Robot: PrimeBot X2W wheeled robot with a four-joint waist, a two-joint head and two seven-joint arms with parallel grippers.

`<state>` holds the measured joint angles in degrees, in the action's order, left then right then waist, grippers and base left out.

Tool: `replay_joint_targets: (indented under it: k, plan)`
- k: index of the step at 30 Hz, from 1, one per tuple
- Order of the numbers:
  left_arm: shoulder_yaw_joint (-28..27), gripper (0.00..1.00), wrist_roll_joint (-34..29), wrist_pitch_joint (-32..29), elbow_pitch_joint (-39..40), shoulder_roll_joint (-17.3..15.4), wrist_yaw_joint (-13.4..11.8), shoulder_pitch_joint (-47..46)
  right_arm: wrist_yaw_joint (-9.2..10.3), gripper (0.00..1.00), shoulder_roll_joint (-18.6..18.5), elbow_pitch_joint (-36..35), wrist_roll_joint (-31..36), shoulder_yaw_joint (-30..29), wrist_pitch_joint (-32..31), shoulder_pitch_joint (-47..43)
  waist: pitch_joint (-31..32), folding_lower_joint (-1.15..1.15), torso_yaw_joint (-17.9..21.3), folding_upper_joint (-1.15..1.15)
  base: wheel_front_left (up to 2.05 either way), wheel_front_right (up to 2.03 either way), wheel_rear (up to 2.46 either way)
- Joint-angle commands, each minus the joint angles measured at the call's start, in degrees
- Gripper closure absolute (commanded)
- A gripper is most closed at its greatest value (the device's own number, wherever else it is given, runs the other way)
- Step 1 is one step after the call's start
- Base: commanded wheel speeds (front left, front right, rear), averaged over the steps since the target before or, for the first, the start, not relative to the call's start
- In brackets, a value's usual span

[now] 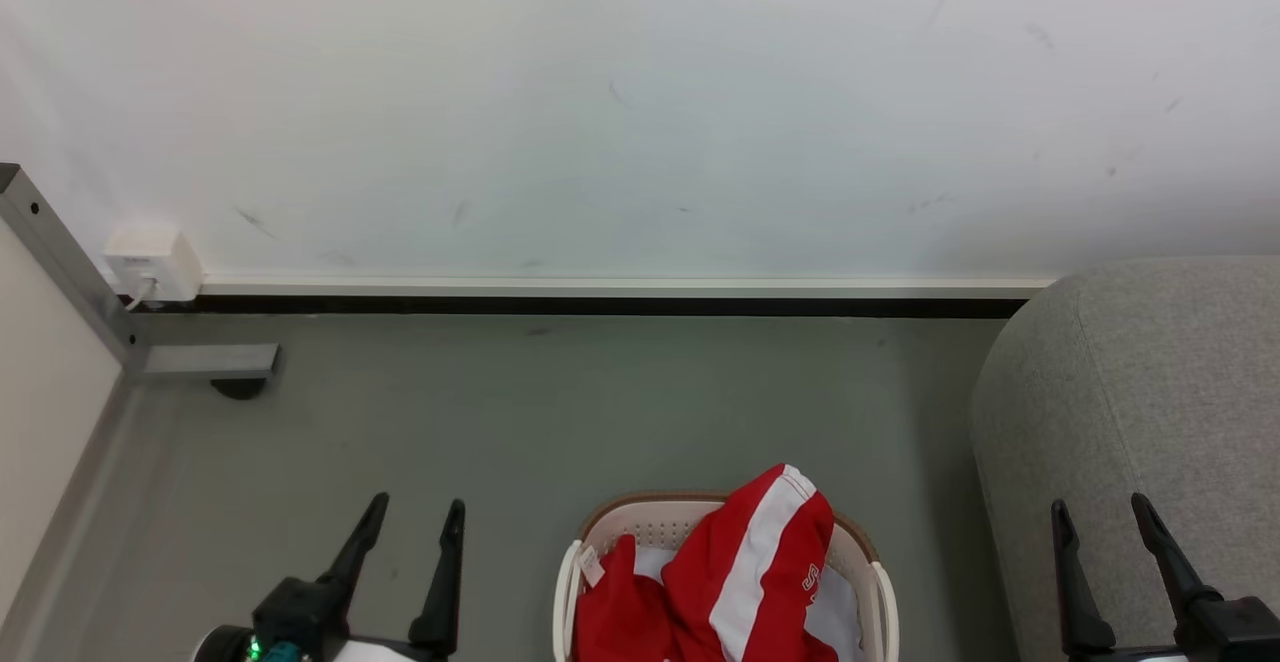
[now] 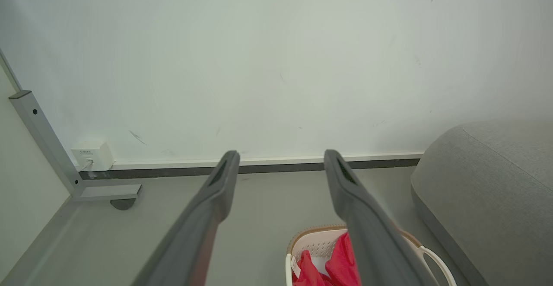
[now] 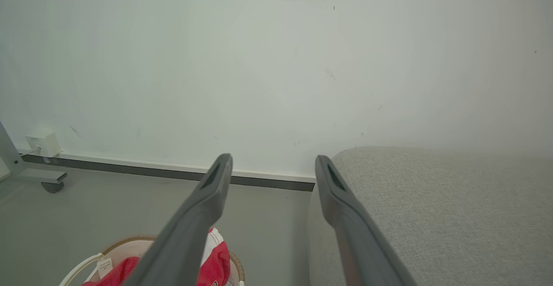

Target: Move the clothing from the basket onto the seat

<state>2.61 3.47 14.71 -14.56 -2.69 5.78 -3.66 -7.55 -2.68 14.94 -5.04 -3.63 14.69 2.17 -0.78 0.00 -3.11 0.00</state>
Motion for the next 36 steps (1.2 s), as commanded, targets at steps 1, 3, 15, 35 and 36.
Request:
replay_joint_targets:
  k: [1, 3, 15, 35, 36]
  plan:
    - [0.0, 0.0, -1.9, 0.5, -0.2, -0.4, 0.1, -0.6, 0.12, 0.0, -0.4, 0.2, 1.7, -0.1, 0.5, -0.8, 0.1, 0.0, 0.0, 0.0, 0.0, 0.0, 0.0]
    - [0.1, 0.0, -2.3, 0.5, -0.2, -0.4, 0.1, -0.6, 0.12, 0.0, -0.4, 0.2, 1.9, -0.2, 0.6, -0.9, 0.1, 0.0, -0.1, 0.0, 0.0, 0.0, 0.0]
    - [0.5, 0.0, -1.7, 0.5, -0.9, -0.4, 0.5, -0.7, 0.12, 0.0, -0.4, -0.5, 1.2, -1.2, 0.6, -2.3, 0.4, 0.0, -0.9, 0.0, 0.0, 0.0, 0.0]
    - [0.7, 0.0, -1.0, 0.5, -1.8, -0.4, 1.1, -2.2, 0.12, 0.0, -0.4, -0.7, 0.5, -0.1, 0.6, 0.4, -1.9, 0.0, 1.5, 0.0, 0.0, 0.0, 0.0]
    - [0.9, 0.0, -1.1, 0.5, -1.9, -0.5, 1.1, -2.5, 0.12, 0.0, -0.4, -0.8, 0.4, -0.1, 0.6, 0.6, -2.2, 0.0, 1.7, 0.0, 0.0, 0.0, 0.0]
